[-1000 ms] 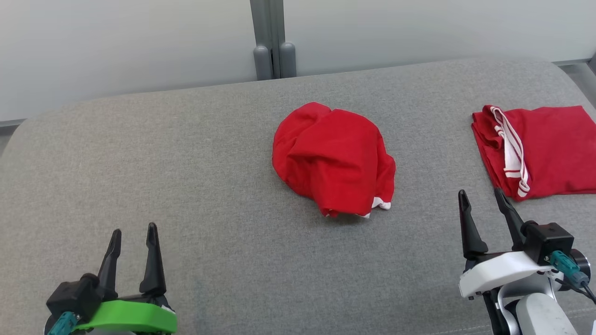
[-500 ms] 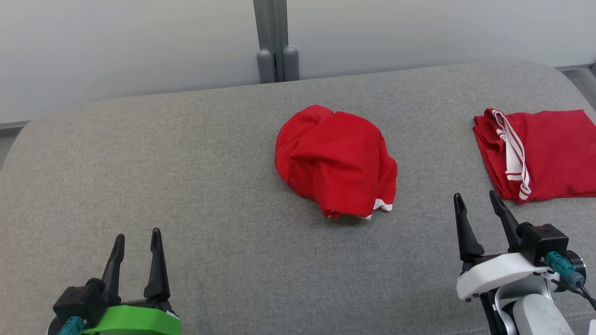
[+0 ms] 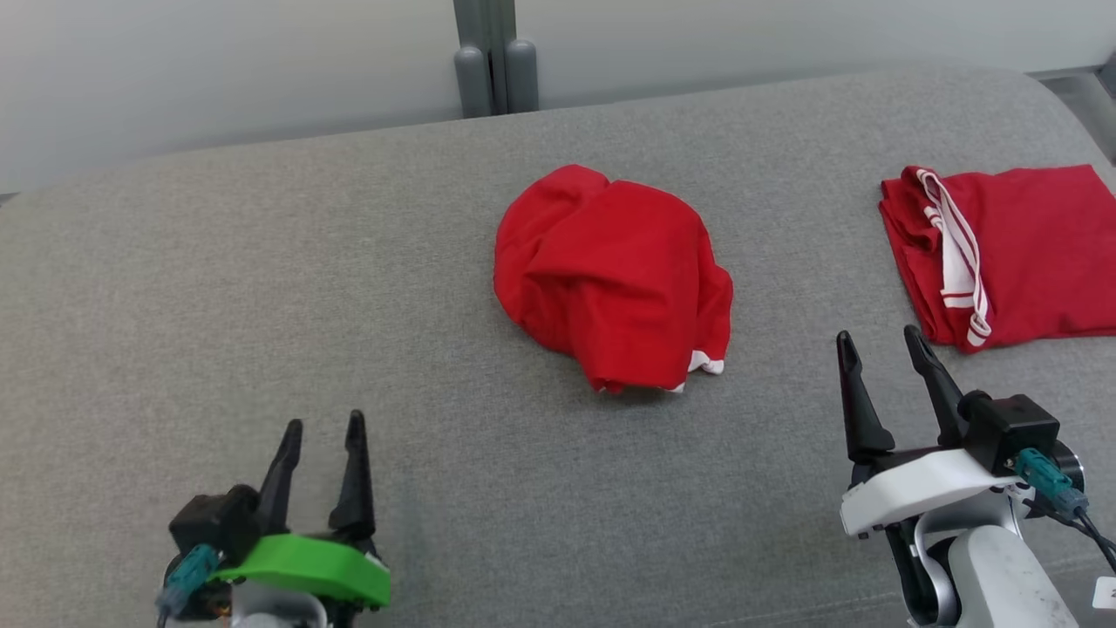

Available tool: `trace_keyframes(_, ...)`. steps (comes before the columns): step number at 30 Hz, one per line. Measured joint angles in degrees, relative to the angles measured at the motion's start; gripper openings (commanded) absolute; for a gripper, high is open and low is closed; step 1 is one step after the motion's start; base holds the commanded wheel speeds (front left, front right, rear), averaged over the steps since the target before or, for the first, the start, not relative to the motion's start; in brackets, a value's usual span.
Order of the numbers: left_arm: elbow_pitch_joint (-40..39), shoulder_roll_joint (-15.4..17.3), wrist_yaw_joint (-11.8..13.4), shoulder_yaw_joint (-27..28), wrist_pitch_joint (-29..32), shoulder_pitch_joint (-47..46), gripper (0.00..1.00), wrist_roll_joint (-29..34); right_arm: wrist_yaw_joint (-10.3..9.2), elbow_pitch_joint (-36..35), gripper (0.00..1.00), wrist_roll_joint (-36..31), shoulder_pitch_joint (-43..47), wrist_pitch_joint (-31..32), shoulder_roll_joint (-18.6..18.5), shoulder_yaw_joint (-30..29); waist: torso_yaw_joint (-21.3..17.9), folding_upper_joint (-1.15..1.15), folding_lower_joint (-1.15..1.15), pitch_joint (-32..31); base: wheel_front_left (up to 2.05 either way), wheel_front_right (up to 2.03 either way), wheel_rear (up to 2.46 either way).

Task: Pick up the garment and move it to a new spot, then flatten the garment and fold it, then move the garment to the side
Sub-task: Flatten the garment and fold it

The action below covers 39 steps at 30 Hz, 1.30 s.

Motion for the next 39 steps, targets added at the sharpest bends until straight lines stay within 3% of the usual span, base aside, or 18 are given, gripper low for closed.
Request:
trace_keyframes(5,6.7,-0.3,-0.1,-6.8,1.7,-7.6,1.0,-4.2,-0.01,0.7,1.0,0.3,-1.4,-0.6,0.4,0.2,-2.4,0.0,0.0,2.2,0.0,0.0,0.0)
trace_keyframes(13,17.9,-0.3,-0.1,-10.9,5.9,-19.1,1.0,-7.0,-0.01,2.4,1.0,1.2,-3.8,-1.6,1.4,2.2,-8.4,0.0,0.0,5.5,0.0,0.0,0.0)
trace_keyframes(21,25.3,-0.3,2.1,-9.9,5.0,-23.7,1.0,-9.1,-0.01,3.5,1.0,2.3,-5.0,-1.9,1.7,3.3,-14.9,0.0,0.0,8.1,0.0,0.0,0.0)
trace_keyframes(29,28.6,-0.1,2.3,-8.4,3.4,-26.1,1.0,-10.6,0.0,3.1,1.0,3.3,-4.9,-2.0,1.7,3.3,-19.8,0.0,0.0,9.9,0.0,0.0,0.0)
trace_keyframes(30,28.9,-0.1,2.3,-8.3,3.1,-26.3,0.93,-10.6,0.0,3.0,1.0,3.4,-4.9,-2.0,1.7,3.3,-20.1,0.0,0.0,10.1,0.0,0.0,0.0)
trace_keyframes(31,29.2,-0.1,2.3,-8.2,2.9,-26.5,0.32,-10.7,0.0,3.0,1.0,3.4,-4.9,-2.0,1.7,3.3,-20.4,0.0,0.0,10.2,0.0,0.0,0.0)
trace_keyframes(32,29.5,0.0,2.3,-8.2,2.7,-26.7,0.0,-10.7,-0.01,3.0,1.0,3.4,-4.8,-2.0,1.8,3.2,-20.5,0.0,0.0,10.3,0.0,0.0,0.0)
trace_keyframes(39,27.2,-0.2,0.6,-8.4,0.9,-27.1,0.0,-14.4,0.0,2.9,1.0,2.6,-4.6,-2.0,1.8,2.6,-19.5,0.0,0.0,9.6,0.0,0.0,0.0)
